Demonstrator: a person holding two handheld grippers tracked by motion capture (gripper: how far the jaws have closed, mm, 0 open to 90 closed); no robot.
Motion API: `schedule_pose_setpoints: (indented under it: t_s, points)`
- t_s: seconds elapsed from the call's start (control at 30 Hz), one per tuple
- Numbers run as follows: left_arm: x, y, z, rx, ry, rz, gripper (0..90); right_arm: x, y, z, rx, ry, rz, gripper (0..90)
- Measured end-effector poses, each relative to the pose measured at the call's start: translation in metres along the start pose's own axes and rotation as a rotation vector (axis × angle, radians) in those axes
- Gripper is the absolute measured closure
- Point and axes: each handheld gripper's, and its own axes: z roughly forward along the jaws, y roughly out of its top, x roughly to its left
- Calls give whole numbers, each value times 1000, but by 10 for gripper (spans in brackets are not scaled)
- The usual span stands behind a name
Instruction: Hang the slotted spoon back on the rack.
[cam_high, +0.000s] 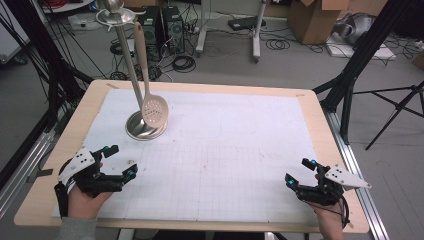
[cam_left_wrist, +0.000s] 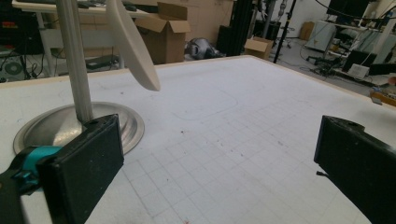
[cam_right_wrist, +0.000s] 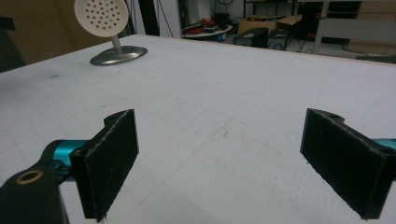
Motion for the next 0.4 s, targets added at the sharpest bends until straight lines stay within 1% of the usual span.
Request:
schedule_pose_setpoints:
  t_s: [0.1,0.17,0.33,0.4]
  points:
    - [0,-2,0,2,7,-3,18,-2,-5,-2,6,-11,0,107]
    - [1,-3,1,7,9,1,18,-4,-6,-4,12,-15,10,107]
    - [1,-4,1,7,16,-2,18,-4,-5,-5,-8,-18,21,107]
    - [2,-4,1,6,18,2,18,-2,-3,-4,-8,-13,12,107]
